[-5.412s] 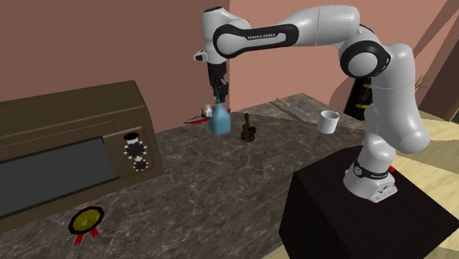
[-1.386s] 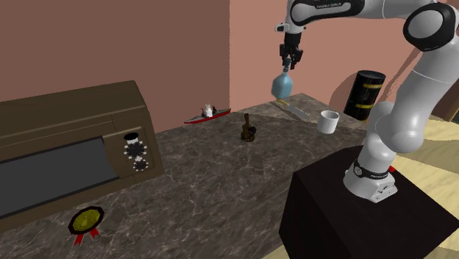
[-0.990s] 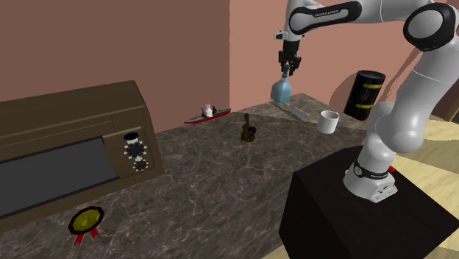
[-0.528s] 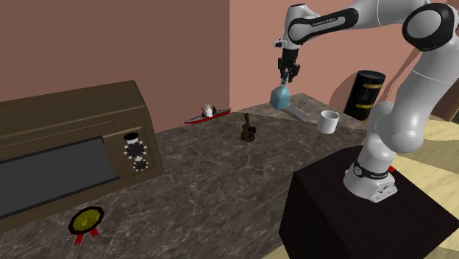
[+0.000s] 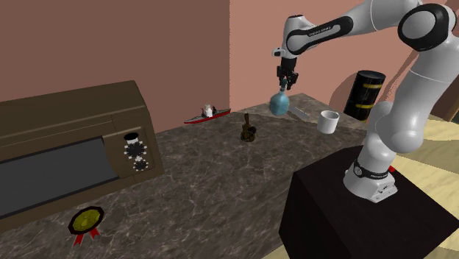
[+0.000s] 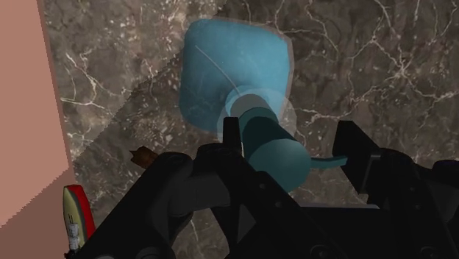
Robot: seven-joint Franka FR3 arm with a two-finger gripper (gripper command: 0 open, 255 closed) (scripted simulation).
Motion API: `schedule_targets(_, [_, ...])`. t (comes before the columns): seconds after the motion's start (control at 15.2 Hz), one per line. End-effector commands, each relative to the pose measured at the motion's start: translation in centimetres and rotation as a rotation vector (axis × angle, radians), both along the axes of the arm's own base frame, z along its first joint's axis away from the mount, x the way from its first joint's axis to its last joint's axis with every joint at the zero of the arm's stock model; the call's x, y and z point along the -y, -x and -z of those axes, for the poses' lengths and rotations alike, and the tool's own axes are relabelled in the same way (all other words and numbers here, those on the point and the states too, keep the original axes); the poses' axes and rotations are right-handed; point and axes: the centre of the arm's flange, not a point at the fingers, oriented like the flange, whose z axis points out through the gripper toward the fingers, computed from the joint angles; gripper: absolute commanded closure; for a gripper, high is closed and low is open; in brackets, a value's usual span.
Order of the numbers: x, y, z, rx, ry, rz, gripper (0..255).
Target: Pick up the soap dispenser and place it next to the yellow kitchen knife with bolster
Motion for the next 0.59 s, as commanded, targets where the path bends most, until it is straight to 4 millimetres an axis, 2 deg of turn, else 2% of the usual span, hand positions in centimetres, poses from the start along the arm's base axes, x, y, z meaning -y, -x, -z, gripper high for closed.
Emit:
schedule_targets(0.0, [-0.1,-0.1,1.0,0.001,0.001,0.000,255])
schedule_targets(0.53, [-0.1,-0.1,5.0,0.001,0.001,0.000,255])
